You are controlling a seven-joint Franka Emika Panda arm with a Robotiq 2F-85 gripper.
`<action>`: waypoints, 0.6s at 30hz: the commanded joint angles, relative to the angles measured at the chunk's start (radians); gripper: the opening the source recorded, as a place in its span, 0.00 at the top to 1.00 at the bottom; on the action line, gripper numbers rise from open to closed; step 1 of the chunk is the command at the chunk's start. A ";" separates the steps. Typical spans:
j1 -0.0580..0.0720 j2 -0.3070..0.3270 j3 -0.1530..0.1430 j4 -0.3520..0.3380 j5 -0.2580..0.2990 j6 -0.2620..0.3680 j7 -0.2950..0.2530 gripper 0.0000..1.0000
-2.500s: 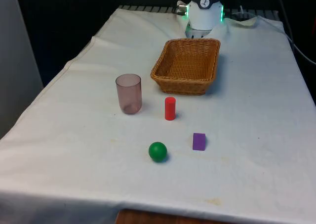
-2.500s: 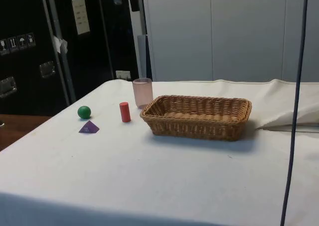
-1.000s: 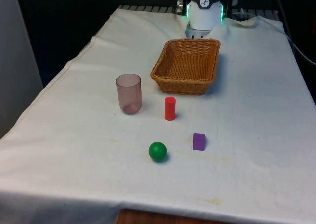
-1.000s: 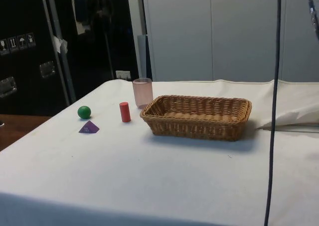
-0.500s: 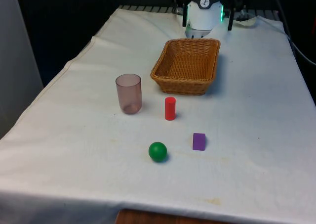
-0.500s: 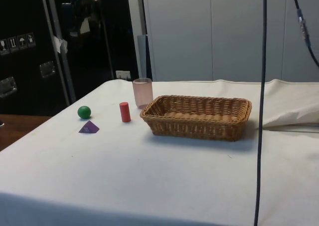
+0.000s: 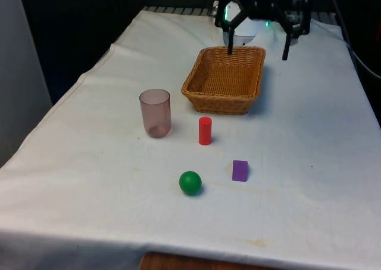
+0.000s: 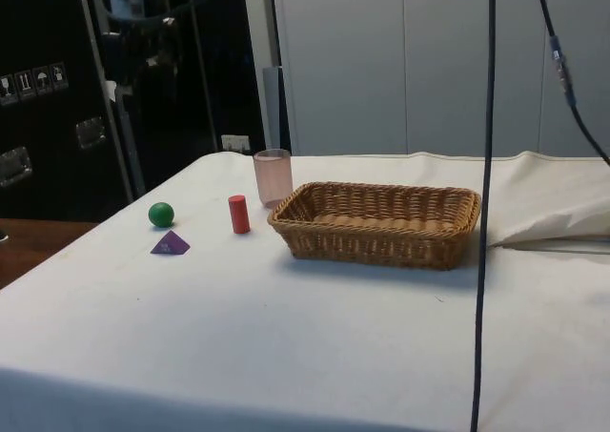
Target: Pick up the triangular block and place it into the basket.
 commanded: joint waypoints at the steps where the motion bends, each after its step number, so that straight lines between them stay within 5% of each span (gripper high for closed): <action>1: 0.000 0.003 0.000 -0.004 0.000 0.011 0.000 0.00; 7: 0.000 0.017 0.003 -0.044 0.005 0.110 0.001 0.00; 18: -0.002 0.064 0.005 -0.060 0.011 0.178 -0.002 0.00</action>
